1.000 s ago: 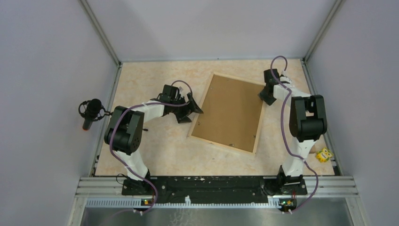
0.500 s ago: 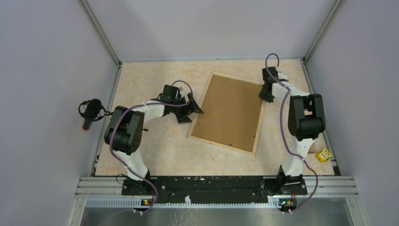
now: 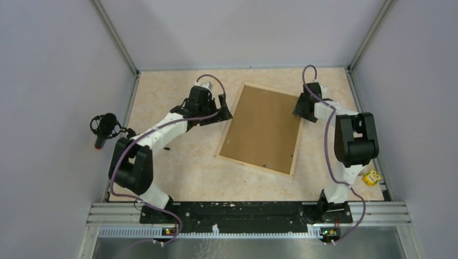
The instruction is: Put the photo into the frame
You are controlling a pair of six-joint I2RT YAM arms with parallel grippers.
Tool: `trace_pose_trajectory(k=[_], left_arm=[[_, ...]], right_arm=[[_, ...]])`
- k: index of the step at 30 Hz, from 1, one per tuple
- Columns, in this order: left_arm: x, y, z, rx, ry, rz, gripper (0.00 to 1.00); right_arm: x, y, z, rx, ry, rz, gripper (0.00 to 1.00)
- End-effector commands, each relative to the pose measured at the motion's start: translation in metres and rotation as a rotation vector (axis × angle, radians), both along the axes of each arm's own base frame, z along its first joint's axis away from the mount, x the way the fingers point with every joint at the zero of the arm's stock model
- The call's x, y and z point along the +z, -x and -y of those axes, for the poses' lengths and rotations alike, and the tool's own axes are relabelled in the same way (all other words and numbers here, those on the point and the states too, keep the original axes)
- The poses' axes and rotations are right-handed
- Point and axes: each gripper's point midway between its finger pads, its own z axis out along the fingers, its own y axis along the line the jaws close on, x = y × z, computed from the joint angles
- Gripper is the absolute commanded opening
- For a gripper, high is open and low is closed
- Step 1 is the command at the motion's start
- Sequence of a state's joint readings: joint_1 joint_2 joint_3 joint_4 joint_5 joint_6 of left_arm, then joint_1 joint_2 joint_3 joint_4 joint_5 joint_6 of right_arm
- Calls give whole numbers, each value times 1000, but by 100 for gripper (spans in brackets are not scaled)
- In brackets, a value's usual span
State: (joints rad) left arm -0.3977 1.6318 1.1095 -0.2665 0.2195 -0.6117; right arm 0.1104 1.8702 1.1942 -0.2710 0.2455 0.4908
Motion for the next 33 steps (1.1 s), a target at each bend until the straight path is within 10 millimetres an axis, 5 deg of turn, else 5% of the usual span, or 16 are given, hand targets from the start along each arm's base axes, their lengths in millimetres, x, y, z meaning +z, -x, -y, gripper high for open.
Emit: trace_pose_trajectory(k=[1,10,15,18,23,33], left_arm=[[56,-2,-8,58,-215,246,98],[41,112,59,149,13,-12,97],[-5,183,100,253,122,-331,94],[-29,206,117,342,145,-509,92],[-44,202,132,475,154,-517,83],[-88,187,116,694,182,-625,79]], right_arm=[[33,-8,-14,85,-41,115,64],[42,13,-22,92,-151,206,75],[33,25,-26,88,-184,200,75],[28,34,-26,77,-203,196,75],[35,39,-20,68,-187,213,75],[23,44,-11,42,-194,185,75]])
